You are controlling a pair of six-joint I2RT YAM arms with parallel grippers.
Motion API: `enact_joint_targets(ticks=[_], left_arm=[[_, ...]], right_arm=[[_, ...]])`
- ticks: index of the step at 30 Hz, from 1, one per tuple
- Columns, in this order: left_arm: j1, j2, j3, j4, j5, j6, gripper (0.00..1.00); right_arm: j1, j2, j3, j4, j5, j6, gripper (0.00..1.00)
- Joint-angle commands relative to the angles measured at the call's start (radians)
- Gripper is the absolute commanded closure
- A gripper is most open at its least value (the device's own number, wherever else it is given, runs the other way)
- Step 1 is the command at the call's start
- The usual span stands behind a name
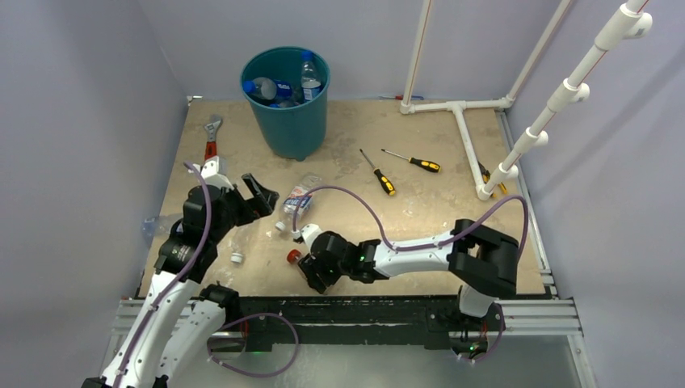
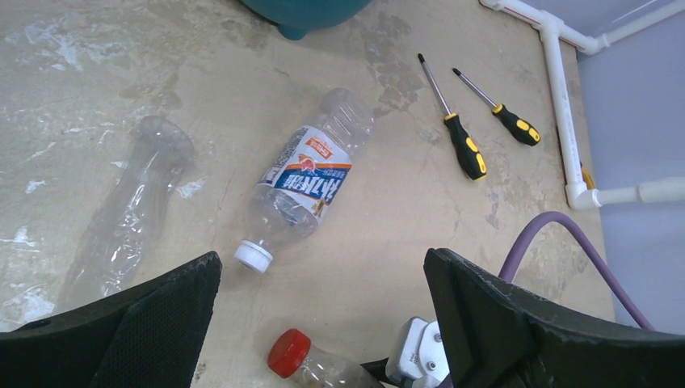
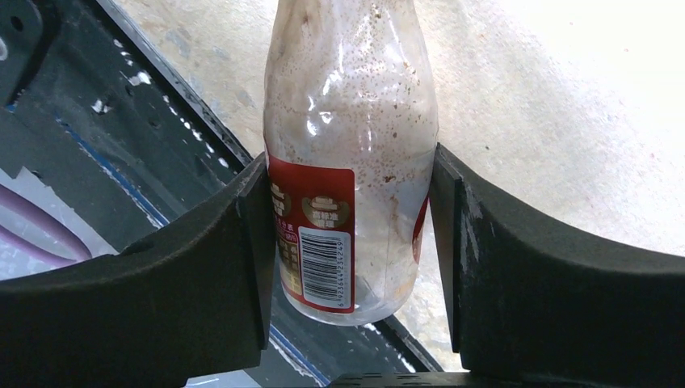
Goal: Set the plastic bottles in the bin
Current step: Pick up the plastic bottle from the corner of the board.
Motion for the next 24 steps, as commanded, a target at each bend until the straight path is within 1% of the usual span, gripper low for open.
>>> enact_joint_targets(ticks=[1,4,6,9,11,14,15,17,19,20,21,22,24], left_arm=[[0.004,0.018,-0.006,0.071,0.056,-0.023,0.03],[0.004,0.039,0.042,0.067,0.057,-0.003,0.03],[0.004,0.057,0.098,0.065,0.059,0.014,0.03],[0.004,0.083,0.174,0.107,0.099,0.023,0.03],[0.004,0.097,0.205,0.172,0.164,0.023,0.03],[0.004,0.115,0.208,0.304,0.279,-0.012,0.03],[0.004,0.118,0.196,0.351,0.318,-0.037,0.03],[0.004,0.112,0.141,0.495,0.414,-0.109,0.03],[0.003,0.099,0.011,0.803,0.598,-0.22,0.07],[0.002,0.099,-0.038,0.956,0.655,-0.304,0.07],[0.002,0.101,-0.071,1.045,0.672,-0.353,0.07],[0.001,0.103,-0.081,1.069,0.675,-0.36,0.07],[-0.004,0.105,-0.076,1.021,0.665,-0.324,0.07]], right_arm=[[0.005,-0.095,-0.008,-0.041,0.097,-0.008,0.48],[0.004,-0.214,-0.036,-0.043,0.16,0.008,0.51],[0.005,-0.321,-0.075,-0.006,0.186,0.002,0.53],[0.003,-0.489,-0.184,0.146,0.193,-0.012,0.58],[0.003,-0.573,-0.253,0.273,0.201,-0.013,0.62],[0.003,-0.66,-0.324,0.446,0.206,-0.018,0.73],[0.003,-0.687,-0.35,0.506,0.204,-0.027,0.8],[0.003,-0.756,-0.412,0.61,0.216,-0.017,1.0],[0.003,-0.809,-0.482,0.707,0.218,0.005,1.0],[0.003,-0.828,-0.514,0.759,0.211,0.006,1.0],[0.003,-0.843,-0.536,0.801,0.217,0.004,1.0],[0.003,-0.852,-0.549,0.831,0.228,-0.001,1.0],[0.003,-0.86,-0.57,0.897,0.231,-0.029,1.0]])
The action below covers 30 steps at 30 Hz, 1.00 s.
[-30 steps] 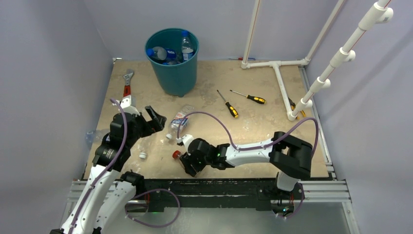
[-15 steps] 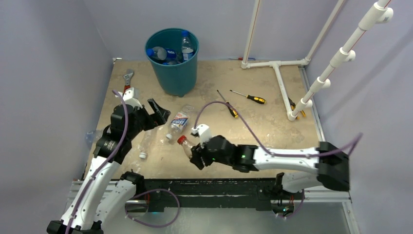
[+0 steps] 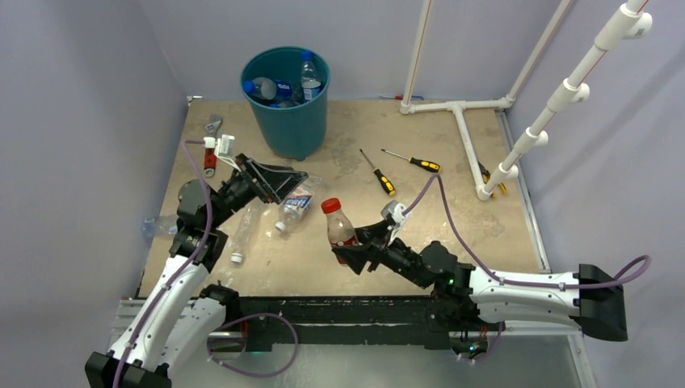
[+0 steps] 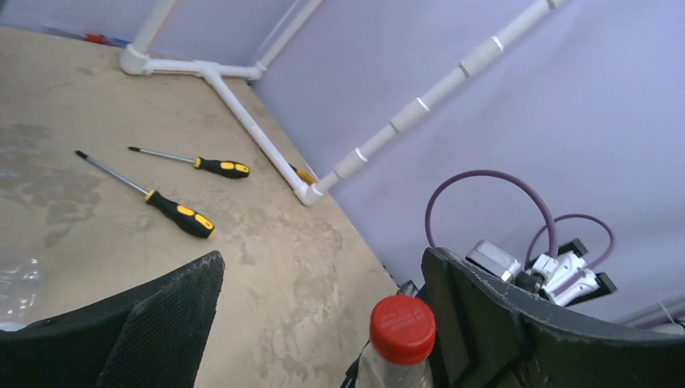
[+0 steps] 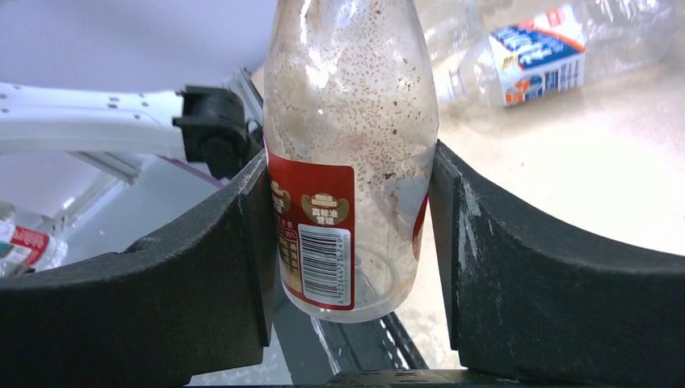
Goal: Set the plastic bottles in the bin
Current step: Pick up the plastic bottle from the corner of the board.
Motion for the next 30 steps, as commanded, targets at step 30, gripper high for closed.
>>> enact_joint_targets(ticks=[30], left_arm=[[-0.341,0.153,-0.015,0.23,0.017,0.045,0.07]], right_arm=[[0.001,0.079,-0.082,0.471,0.027,-0.078,1.0]])
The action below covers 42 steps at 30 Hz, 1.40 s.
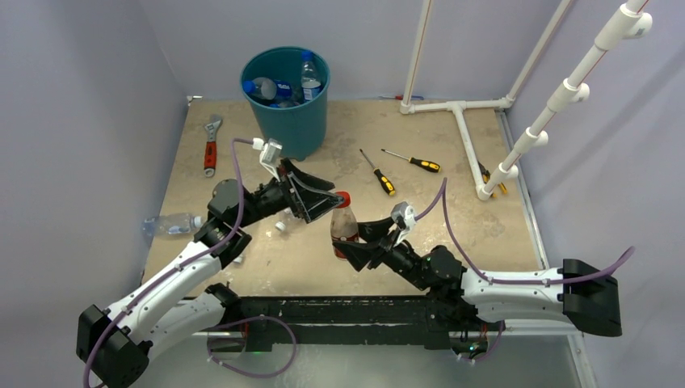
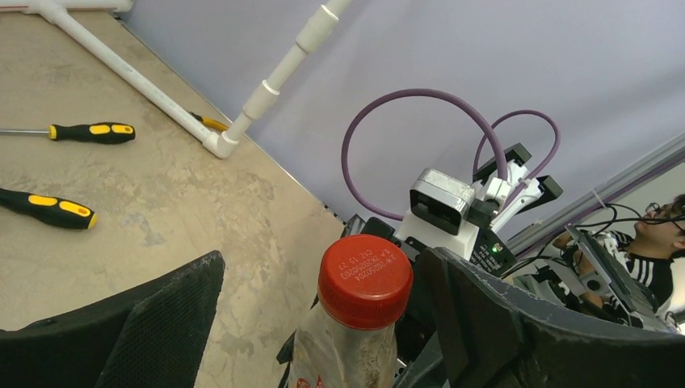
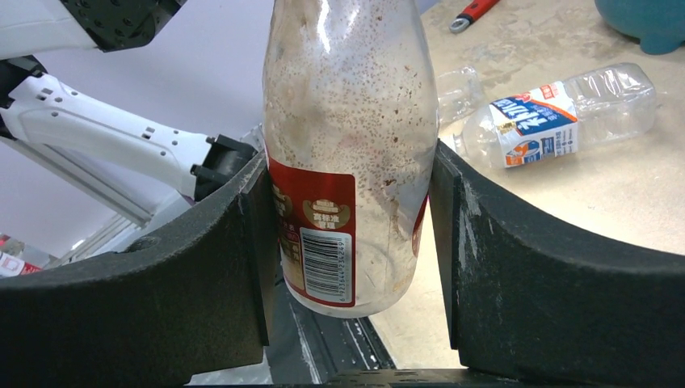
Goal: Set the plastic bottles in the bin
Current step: Pick up the plastic bottle from the corner of the board.
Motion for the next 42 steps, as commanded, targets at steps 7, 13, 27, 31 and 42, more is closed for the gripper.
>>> enact_joint_targets(ticks=[7,13,27,31,42], left_arm=[[-0.04,0.011,-0.009,0.03,0.034,0.026,0.32],[-0.057,0.01,-0.007,0.039,0.038,0.021,0.47],[-0.099,0.018,-0.043,0.046,0.015,0.004,0.66],[-0.1,0.008,-0.052,0.041,0.011,0.013,1.0],[-0.1,-0.079,0.1,-0.307,-0.267,0.227,1.0]], right_arm=[[0.001,0.011,0.047,0.029,-0.044,-0.042,1.0],[0.001,0.015,0.047,0.011,-0.036,-0.041,1.0],[0.001,0.039,0.064,0.0,-0.034,-0.034,1.0],[0.001,0.044,0.065,-0.009,-0.031,-0.025,1.0],[0.001,-0.015,0.259,-0.452,-0.074,0.017,0.01]])
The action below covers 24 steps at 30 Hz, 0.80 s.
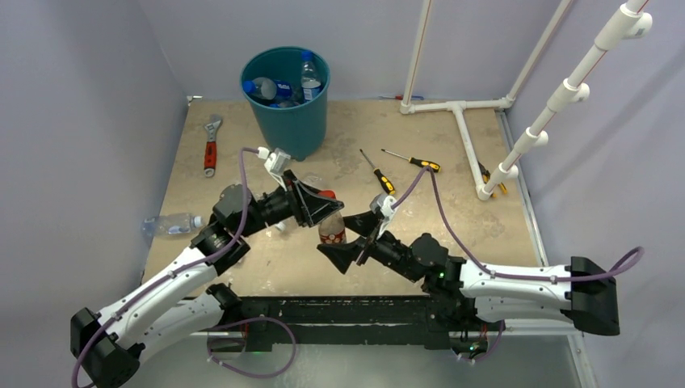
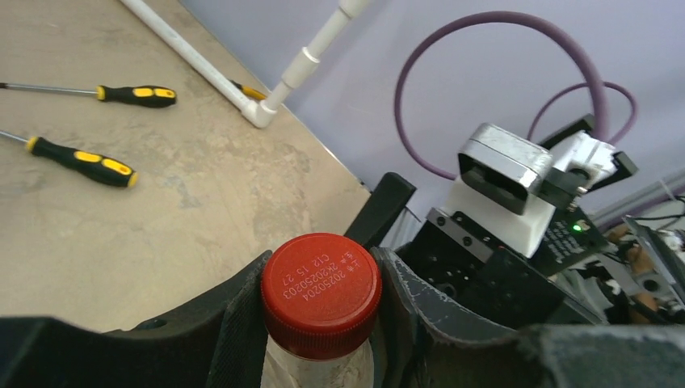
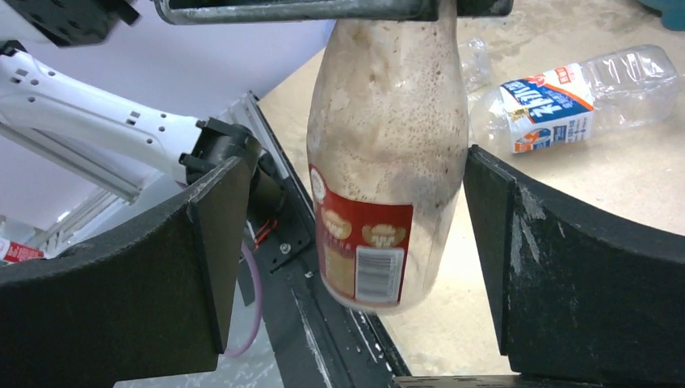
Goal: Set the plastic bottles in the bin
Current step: Pick up the plastic bottle from the corner of the board.
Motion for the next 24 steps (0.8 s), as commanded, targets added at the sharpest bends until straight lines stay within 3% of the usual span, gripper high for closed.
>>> enact_joint_targets(ticks=[1,6,11,16,24], left_arm=[[-0.005,-0.033,0.169,-0.219,-0.182,0.166,1.0],[-0.004,-0.068,0.312,-0.387,-0.387,0.296,1.0],[-0.004,-0.093,0.373,-0.365,-0.674,0.402,1.0],[-0.004,-0.025,0.473,-0.302,-0.775,0.501,1.0],[0.033,0.225,0.63,-0.189,-0.913,0.697,1.0]], right_arm=[[0.0,-0.062,0.118,-0.234,-0.034,-0.006,0.01],[0.001,-0.11,0.213,-0.413,0.048,0.0,0.01],[0.0,-0.213,0.22,-0.499,0.182,0.013,0.01],[0.0,-0.271,0.188,-0.505,0.212,0.013,0.01],[0.0,-0.184,0.2,-0.55,0.239,0.029,0.01]])
